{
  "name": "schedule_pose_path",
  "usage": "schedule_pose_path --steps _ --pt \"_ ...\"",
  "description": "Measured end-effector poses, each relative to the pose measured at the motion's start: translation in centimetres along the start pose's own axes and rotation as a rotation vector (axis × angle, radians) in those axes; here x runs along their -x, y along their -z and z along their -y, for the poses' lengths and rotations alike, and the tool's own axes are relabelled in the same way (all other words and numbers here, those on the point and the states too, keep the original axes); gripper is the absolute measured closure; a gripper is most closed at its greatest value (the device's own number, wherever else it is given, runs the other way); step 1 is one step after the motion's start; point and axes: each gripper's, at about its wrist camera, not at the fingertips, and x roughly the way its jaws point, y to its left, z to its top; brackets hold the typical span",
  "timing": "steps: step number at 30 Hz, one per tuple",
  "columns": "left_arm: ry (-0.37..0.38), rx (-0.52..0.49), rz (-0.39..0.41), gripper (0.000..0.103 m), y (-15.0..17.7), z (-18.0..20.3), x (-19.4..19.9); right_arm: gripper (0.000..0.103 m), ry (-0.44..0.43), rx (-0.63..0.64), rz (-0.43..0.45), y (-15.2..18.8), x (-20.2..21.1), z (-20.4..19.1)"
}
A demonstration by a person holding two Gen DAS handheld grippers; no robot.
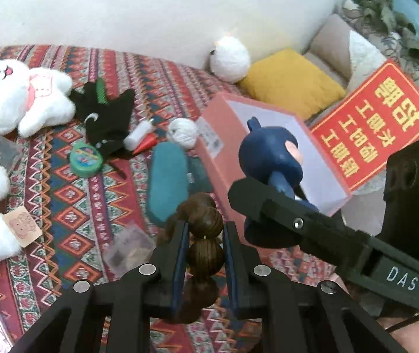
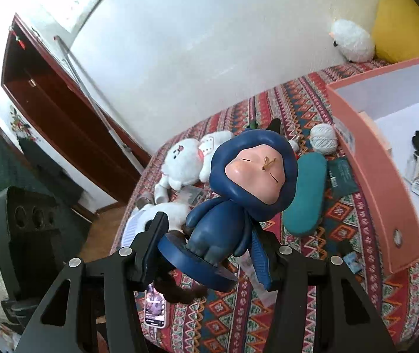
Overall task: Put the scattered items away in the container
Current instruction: 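Release the bracelet with the left tool while the right tool releases the figurine into the box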
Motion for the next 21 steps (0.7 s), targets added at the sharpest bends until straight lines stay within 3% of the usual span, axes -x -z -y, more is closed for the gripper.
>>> schedule_pose_path --steps 11,21 --pt "0.046 -0.107 0.037 0.086 0.3 6.7 2.0 0.048 0.017 -0.010 0.127 1.4 9.1 0.9" --pt "0.101 -0.232 0.029 0.086 -0.3 14.2 0.8 0.048 0.080 -0.057 0.274 1.6 17.9 4.1"
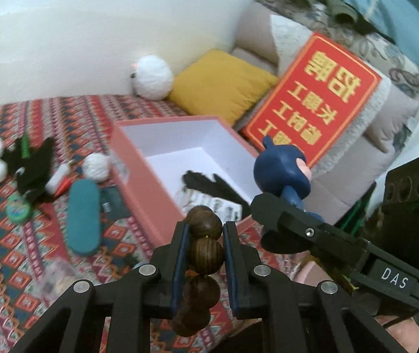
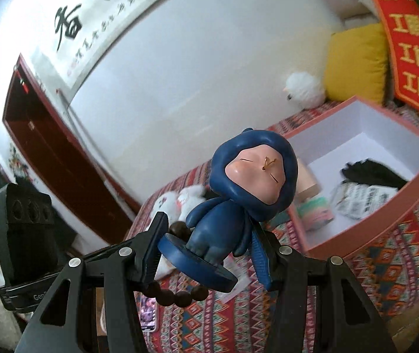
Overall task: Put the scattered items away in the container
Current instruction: 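Release the bracelet with the left tool while the right tool releases the figurine into the box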
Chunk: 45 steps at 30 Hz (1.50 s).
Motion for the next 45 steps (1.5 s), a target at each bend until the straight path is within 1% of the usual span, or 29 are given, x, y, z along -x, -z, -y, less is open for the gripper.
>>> schedule_pose_path --steps 6,10,13,17,21,25,29,33,35,36,38,39,40,42,45 --pt "0.049 -0.064 -0.018 0.086 -1.7 3.8 -2.8 0.048 0.068 -0.019 0.083 -2.2 4.0 3.3" --pt "0.085 -0.095 -0.031 0.086 -3.2 6.1 -5.3 0.048 0.116 -0.022 0.112 -3.7 5.8 5.6" --pt "0.097 -0.122 -0.035 0.086 -4.6 7.6 -7.2 0.048 0.159 -0.019 0.126 -5.0 6.0 7.5" --pt "0.097 -0.144 -0.039 0.086 -6.6 8.5 -9.9 0.048 0.224 -0.003 0.124 -6.6 4.9 10.1" --pt "0.050 -0.151 -0.053 0.086 -8.0 7.9 -13.3 0.048 0.272 0.008 0.098 -7.8 2.3 12.6" --pt "-0.007 -0.150 -0.074 0.085 -8.4 6.8 -16.4 0.048 0.324 0.024 0.062 -8.3 -0.9 14.7" --pt "-0.084 -0.198 -0.043 0.085 -8.8 6.2 -18.6 0.048 0.358 0.043 0.025 -8.1 -3.6 16.4" --pt "-0.092 -0.200 -0.060 0.085 -9.1 5.7 -20.5 0.048 0.375 0.039 -0.002 -8.0 -5.4 18.1" --pt "-0.115 -0.206 -0.056 0.085 -9.1 5.5 -21.0 0.047 0.387 0.043 -0.022 -7.9 -6.3 18.7" --pt "-0.127 -0.207 -0.051 0.083 -9.0 5.4 -21.1 0.046 0.403 0.046 -0.029 -7.9 -6.7 18.9" --pt "-0.143 -0.209 -0.049 0.077 -8.9 5.1 -21.3 0.038 0.424 0.058 -0.028 -7.8 -7.0 19.0" --pt "-0.148 -0.209 -0.047 0.073 -8.8 5.0 -21.3 0.031 0.433 0.075 -0.008 -7.8 -6.9 18.8" --pt "-0.154 -0.210 -0.045 0.071 -8.8 5.0 -21.2 0.027 0.446 0.099 0.017 -7.8 -6.7 18.3" --pt "-0.166 -0.209 -0.041 0.069 -8.7 4.8 -21.1 0.023 0.458 0.128 0.047 -7.9 -6.2 17.4" --pt "-0.177 -0.199 -0.029 0.064 -8.6 4.6 -20.3 0.022 0.462 0.144 0.066 -8.1 -5.6 16.2"
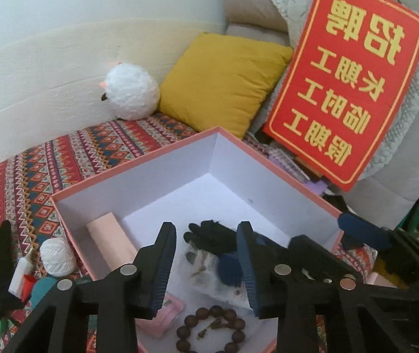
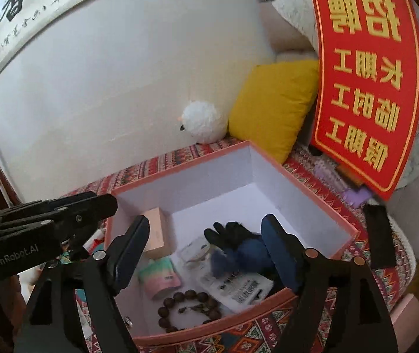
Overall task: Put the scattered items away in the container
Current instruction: 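Release the bracelet with the left tool while the right tool releases the figurine into the box, then move both tools back toward the remaining items on the bedspread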
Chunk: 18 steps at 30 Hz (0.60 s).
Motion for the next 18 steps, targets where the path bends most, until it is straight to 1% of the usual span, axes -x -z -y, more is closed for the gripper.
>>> schedule_pose_path --steps 2,4,8,11,13,16,18 --pt "-0.010 0.005 0.012 0.059 0.2 -0.2 0.9 0.022 -0.007 0.000 0.012 -0.1 0.8 -0.6" --pt "-0.031 -0.002 0.030 0.052 0.4 -0.3 1.9 0.021 -0.008 0.007 0.022 -0.1 1.8 -1.5" --pt "-0.056 0.012 0.048 0.047 1.4 -1.0 4.5 0.019 -0.021 0.013 0.024 0.7 3.8 -3.2" --pt "-0.081 0.030 0.063 0.033 2.3 -1.6 6.5 0.016 -0.033 0.009 0.024 1.6 5.9 -4.5" --pt "-0.110 0.046 0.073 0.017 3.4 -2.3 8.0 0.011 -0.037 0.012 0.021 2.5 7.2 -5.6" --pt "-0.127 0.068 0.083 0.005 5.3 -3.7 10.3 0.008 -0.047 0.032 0.010 4.0 8.7 -7.6" --pt "-0.147 0.080 0.087 0.002 6.9 -4.9 11.9 0.008 -0.057 0.055 -0.001 5.2 9.4 -9.2"
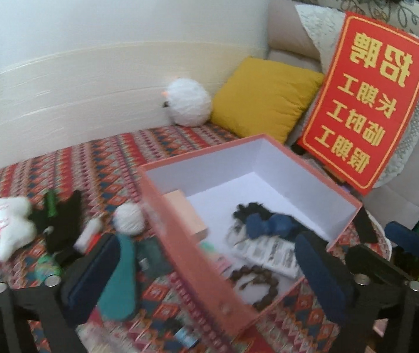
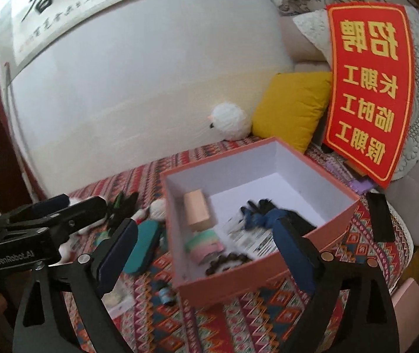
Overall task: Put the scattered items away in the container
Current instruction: 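Move both tools back toward the remaining items on the bedspread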
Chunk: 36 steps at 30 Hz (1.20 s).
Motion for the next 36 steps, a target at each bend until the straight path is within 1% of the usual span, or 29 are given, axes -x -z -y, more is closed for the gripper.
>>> schedule_pose_path --steps 3,5,7,10,15,17,21,25,27,29,33,36 --pt "-0.036 0.014 -0.004 0.001 2.3 -2.6 2.1 0.007 -0.033 0.041 -0.036 1.9 0.0 -3.1" --pt "-0.072 0.010 -0.021 0.001 3.8 -4.4 3.0 0.006 -0.069 0.069 -0.070 3.3 -0.4 -5.5" --pt "-0.124 0.014 -0.042 0.001 5.5 -6.4 3.7 0.006 -0.105 0.106 -0.111 4.8 -1.0 -8.1" --pt "-0.201 0.056 -0.074 0.001 8.3 -10.2 4.7 0.006 -0.147 0.164 -0.165 6.8 -2.1 -11.4" --pt "-0.305 0.128 -0.096 0.001 12.3 -16.0 6.3 0.005 -0.193 0.266 -0.255 10.5 -4.6 -16.2" --pt "-0.316 0.152 -0.115 0.001 13.8 -17.8 6.7 0.005 -0.204 0.305 -0.292 12.0 -5.8 -17.8" --pt "-0.320 0.194 -0.155 0.001 16.0 -20.4 6.7 0.005 -0.201 0.353 -0.365 14.5 -9.0 -19.0" --pt "-0.307 0.222 -0.185 0.001 16.5 -21.7 5.2 0.005 -0.222 0.394 -0.410 16.0 -11.8 -19.7" --pt "-0.275 0.238 -0.199 0.001 15.8 -22.0 3.6 0.005 -0.242 0.411 -0.424 16.6 -13.5 -19.8" --pt "-0.251 0.231 -0.206 0.001 15.2 -21.8 1.7 0.005 -0.254 0.429 -0.431 17.0 -15.1 -19.9" --pt "-0.241 0.147 -0.213 0.001 12.9 -20.9 -3.6 0.005 -0.277 0.458 -0.444 17.7 -18.2 -20.3" --pt "-0.237 0.096 -0.243 0.001 11.7 -20.9 -8.2 0.005 -0.281 0.473 -0.452 18.2 -20.3 -20.2"
